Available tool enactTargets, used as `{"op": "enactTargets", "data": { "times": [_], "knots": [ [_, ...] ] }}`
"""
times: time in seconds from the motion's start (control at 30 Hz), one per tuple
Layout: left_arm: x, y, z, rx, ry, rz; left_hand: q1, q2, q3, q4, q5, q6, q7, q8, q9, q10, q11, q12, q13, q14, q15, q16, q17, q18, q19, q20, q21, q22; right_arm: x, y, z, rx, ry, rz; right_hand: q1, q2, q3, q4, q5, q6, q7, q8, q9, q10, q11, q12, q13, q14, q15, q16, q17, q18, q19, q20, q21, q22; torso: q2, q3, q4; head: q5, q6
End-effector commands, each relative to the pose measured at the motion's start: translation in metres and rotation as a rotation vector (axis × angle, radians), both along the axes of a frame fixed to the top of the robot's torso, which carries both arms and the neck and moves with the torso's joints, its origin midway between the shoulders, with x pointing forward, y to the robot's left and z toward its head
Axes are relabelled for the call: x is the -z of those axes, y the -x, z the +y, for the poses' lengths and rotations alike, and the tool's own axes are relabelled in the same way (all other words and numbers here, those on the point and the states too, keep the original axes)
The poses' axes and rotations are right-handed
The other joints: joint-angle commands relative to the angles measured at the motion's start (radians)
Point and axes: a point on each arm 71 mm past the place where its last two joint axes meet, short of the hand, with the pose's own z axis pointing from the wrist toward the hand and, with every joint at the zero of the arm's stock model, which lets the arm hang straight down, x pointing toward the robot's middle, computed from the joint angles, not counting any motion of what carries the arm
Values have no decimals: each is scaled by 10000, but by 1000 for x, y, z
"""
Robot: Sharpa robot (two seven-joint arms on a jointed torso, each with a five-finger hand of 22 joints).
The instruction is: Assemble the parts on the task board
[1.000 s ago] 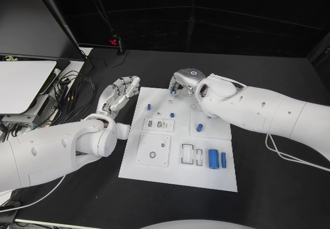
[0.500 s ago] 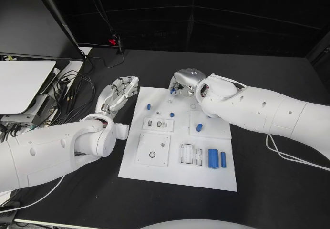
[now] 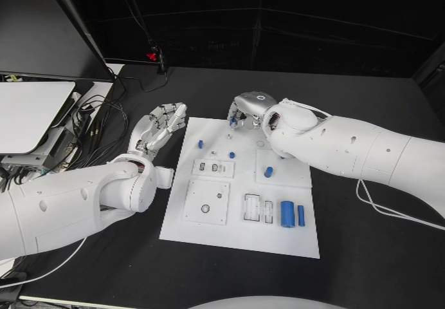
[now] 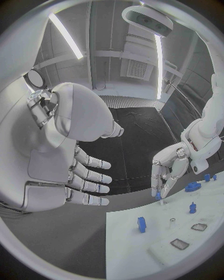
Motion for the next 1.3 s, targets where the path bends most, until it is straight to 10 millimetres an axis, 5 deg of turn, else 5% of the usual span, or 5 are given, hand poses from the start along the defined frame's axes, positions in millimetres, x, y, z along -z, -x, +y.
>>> {"op": "enactTargets", "data": {
  "times": [0.03,1.3],
  "knots": [
    [-19,8,-1,384,502,-2769,22,76,-60,-17,63,44,1604,57,-10,39,2,58,-5,-17,38,41,10,84,-38,-1,33,7,4,0,0,149,214,352,-52,-20,29,16,20,-28,64,-12,-3,-40,54,-69,8,493,42,-68,-44,-5,274,16,-46,1400,6,9,-1,13,-4],
    [-19,7,0,353,473,-2727,85,117,-75,-19,98,41,1603,64,-31,34,3,65,-4,-21,40,48,11,75,-32,1,50,14,6,1,0,227,271,731,-181,-74,39,14,20,-152,124,-170,-11,-187,106,-81,6,454,77,-139,-253,14,226,47,-86,1317,5,6,23,-39,-18]
  ]
}}
